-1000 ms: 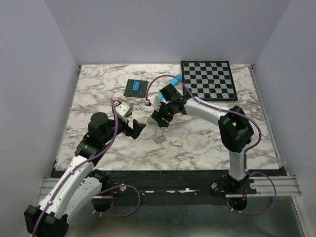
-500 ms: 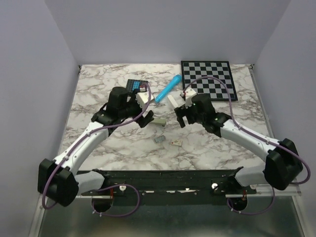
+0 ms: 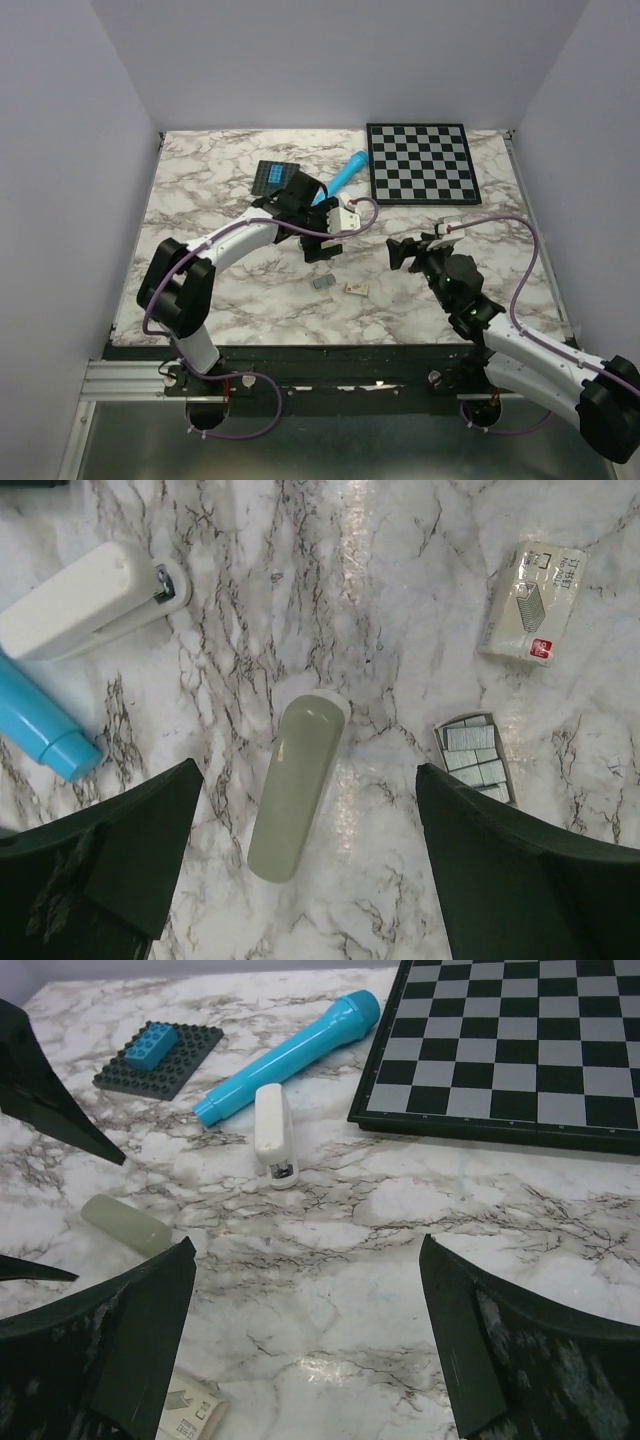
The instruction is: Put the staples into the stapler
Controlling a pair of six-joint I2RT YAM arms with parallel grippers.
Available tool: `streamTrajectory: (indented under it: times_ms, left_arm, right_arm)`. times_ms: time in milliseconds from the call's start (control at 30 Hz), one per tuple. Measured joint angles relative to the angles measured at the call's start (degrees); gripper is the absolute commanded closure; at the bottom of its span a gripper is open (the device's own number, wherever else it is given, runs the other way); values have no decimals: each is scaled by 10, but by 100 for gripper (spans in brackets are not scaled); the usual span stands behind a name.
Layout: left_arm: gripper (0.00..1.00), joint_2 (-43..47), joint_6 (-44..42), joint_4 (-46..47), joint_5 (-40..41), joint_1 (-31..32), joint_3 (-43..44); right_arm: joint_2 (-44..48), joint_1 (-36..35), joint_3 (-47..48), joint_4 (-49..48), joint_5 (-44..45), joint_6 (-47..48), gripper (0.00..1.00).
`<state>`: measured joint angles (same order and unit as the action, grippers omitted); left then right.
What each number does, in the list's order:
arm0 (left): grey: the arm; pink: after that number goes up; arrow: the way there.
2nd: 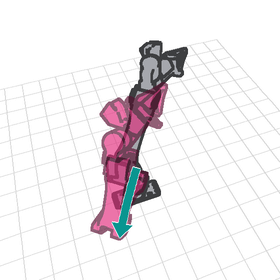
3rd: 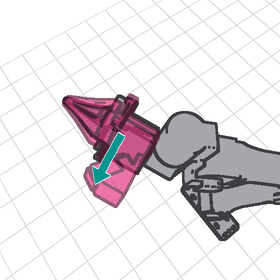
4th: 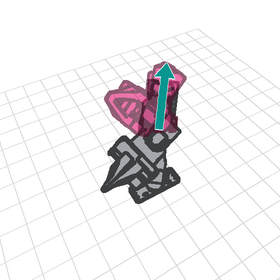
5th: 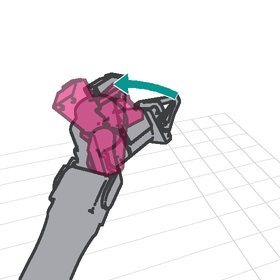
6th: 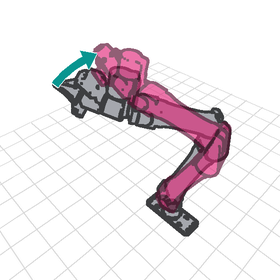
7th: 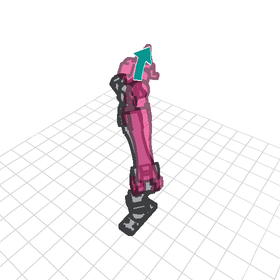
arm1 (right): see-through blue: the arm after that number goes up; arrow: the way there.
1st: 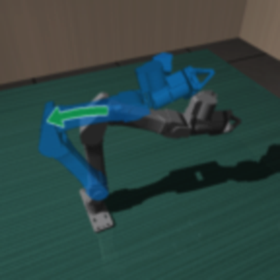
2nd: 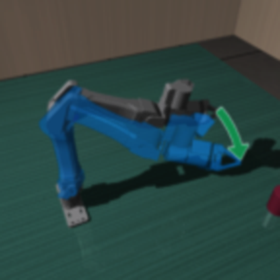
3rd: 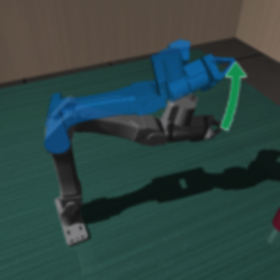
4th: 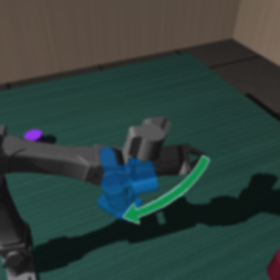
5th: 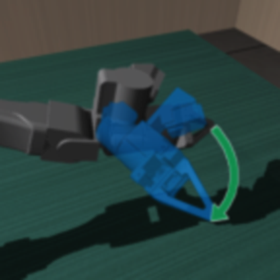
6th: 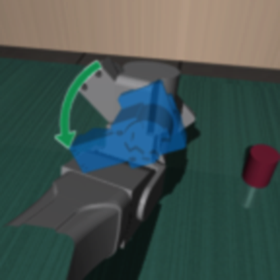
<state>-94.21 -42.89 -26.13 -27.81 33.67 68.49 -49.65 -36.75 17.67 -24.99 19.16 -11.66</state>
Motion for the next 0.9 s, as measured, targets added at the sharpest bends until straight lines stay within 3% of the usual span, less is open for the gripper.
streamTrajectory:
  times_ms: [133, 233, 567, 733, 900]
  left_arm:
    - [17, -55, -43, -24, 1, 15, 33]
    - [37, -80, -62, -41, 3, 19, 50]
    - [38, -143, -101, -90, 17, 24, 110]
    - [49, -172, -108, -112, 18, 24, 137]
    - [76, -191, -114, -134, 18, 24, 160]
  right_arm:
    - [13, 0, -34, -62, 8, -7, 0]
    - [1, 0, -34, -89, 9, -9, 0]
    - [-39, 0, -30, -101, 9, -10, 0]
    - [-50, 0, -29, -101, 8, -10, 0]
    - [-59, 0, -26, -102, 7, -9, 0]
